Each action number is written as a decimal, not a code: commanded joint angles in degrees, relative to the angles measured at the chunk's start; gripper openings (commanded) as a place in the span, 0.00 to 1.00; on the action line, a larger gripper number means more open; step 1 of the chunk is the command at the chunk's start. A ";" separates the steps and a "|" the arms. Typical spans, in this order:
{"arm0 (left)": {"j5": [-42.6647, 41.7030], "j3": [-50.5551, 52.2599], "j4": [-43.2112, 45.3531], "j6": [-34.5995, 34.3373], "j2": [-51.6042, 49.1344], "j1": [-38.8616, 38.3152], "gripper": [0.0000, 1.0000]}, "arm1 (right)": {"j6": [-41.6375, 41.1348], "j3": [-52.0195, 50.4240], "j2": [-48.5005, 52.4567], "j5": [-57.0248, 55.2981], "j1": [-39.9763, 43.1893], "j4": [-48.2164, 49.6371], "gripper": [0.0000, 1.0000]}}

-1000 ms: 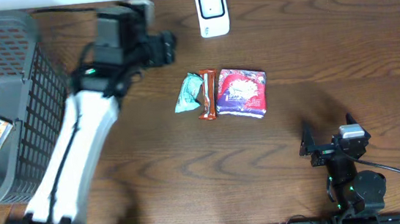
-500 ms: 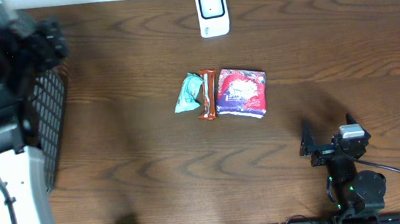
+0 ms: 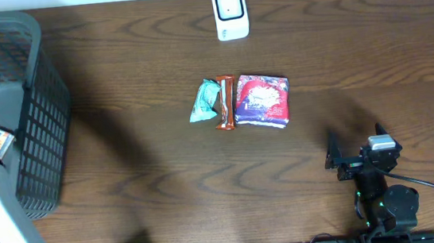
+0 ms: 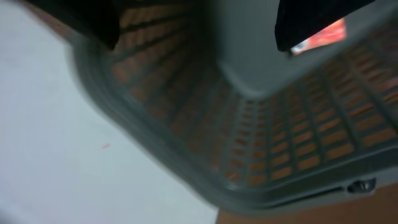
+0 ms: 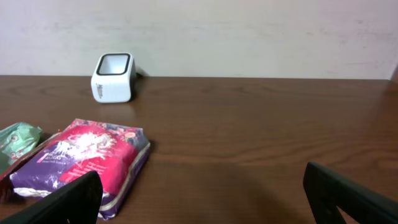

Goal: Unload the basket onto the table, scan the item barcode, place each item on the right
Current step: 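Move the left gripper back into the grey basket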

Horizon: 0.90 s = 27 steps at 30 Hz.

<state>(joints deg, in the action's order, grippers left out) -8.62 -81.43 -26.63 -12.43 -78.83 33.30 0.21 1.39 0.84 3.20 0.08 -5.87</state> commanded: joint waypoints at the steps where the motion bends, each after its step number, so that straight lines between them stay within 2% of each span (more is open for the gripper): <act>1: 2.89 -0.44 -0.09 11.21 -2.89 0.17 0.79 | -1.01 -0.28 -0.46 0.15 0.15 0.11 0.99; 5: 10.54 -0.44 -0.31 20.55 -6.47 0.17 0.79 | -1.01 -0.26 -0.46 0.15 0.15 0.11 0.99; 9: 20.37 -0.42 -0.55 24.46 -9.99 0.35 0.79 | -1.03 -0.26 -0.46 0.15 0.15 0.11 0.99; 19: 20.46 -0.20 -2.56 33.99 -21.53 2.82 0.77 | -1.01 -0.28 -0.46 0.15 0.15 0.11 0.99; 23: 20.31 -0.17 -2.60 35.34 -26.18 3.93 0.77 | -1.01 -0.28 -0.46 0.15 0.15 0.11 0.99; 27: 16.13 -0.17 -2.43 38.29 -30.36 5.09 0.77 | -1.01 -0.26 -0.46 0.15 0.15 0.11 0.99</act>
<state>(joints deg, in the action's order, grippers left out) 10.09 -81.43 -28.95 22.11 -107.22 37.52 0.21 1.39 0.84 3.20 0.10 -5.89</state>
